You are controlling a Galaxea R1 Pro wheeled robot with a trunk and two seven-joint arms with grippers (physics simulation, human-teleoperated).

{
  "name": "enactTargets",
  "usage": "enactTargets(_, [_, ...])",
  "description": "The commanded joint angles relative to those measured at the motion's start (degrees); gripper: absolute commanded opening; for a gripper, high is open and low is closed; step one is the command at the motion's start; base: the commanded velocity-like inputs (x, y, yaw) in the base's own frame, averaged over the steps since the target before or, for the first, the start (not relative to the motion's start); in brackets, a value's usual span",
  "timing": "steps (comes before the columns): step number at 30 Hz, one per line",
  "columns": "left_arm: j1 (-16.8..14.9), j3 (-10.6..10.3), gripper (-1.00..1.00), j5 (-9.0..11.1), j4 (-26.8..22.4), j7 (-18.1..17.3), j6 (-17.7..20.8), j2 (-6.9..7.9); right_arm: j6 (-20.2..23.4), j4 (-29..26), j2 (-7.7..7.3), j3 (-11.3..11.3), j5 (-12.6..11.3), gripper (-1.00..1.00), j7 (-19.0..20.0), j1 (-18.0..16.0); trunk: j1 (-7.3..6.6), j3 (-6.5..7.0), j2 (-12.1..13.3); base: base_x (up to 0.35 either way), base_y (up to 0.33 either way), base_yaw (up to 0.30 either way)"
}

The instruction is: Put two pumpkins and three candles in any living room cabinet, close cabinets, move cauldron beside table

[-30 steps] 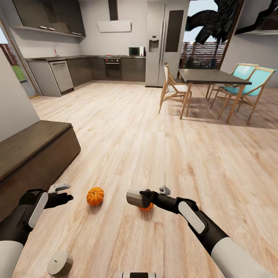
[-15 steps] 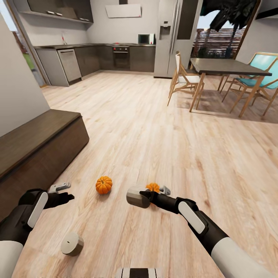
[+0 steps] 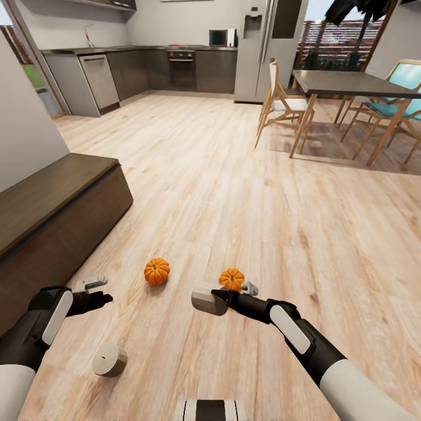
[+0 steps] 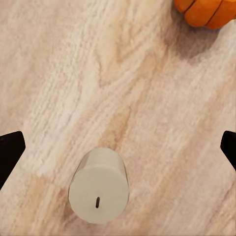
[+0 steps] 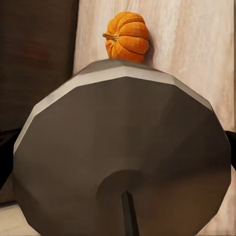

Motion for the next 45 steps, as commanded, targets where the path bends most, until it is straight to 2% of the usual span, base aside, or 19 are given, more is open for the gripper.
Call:
enactTargets(1, [-0.02,0.04,1.0,0.35,-0.04,0.22,0.25,0.0,0.11,-0.03,-0.05,0.1,-0.29,-1.0,0.03,-0.05,0.01,-0.27,-0.03,0.0,0.0,0.0])
enactTargets(13, [-0.01,0.03,1.0,0.35,-0.04,0.22,0.25,-0.03,0.02,0.0,-0.05,0.1,-0.28,-1.0,0.06,-0.02,0.32,-2.93,-0.2,0.0,0.0,0.009])
enactTargets(28, [-0.02,-0.05,1.0,0.35,-0.04,0.22,0.25,-0.14,0.02,0.01,-0.05,0.1,-0.15,-1.0,0.08,-0.04,0.71,-6.25,-0.4,0.0,0.0,0.236])
enactTargets(40, [0.0,-0.2,1.0,0.41,-0.04,0.1,0.27,-0.67,0.05,-0.28,-0.05,0.1,-0.37,-1.0,0.27,-0.05,1.02,-8.91,-0.56,0.0,0.0,0.018])
enactTargets(42, [0.0,-0.27,1.0,1.19,-0.04,-1.87,0.29,-0.64,0.12,-1.32,-0.08,0.1,-0.44,-1.0,2.06,-0.06,1.07,-9.35,-0.58,0.0,0.0,0.0])
enactTargets(45, [0.0,-0.43,1.0,1.42,-0.03,-7.75,0.24,-0.15,0.24,-4.27,-0.12,0.1,-0.06,-1.0,6.4,0.21,1.14,-10.02,-0.62,0.0,0.0,0.0])
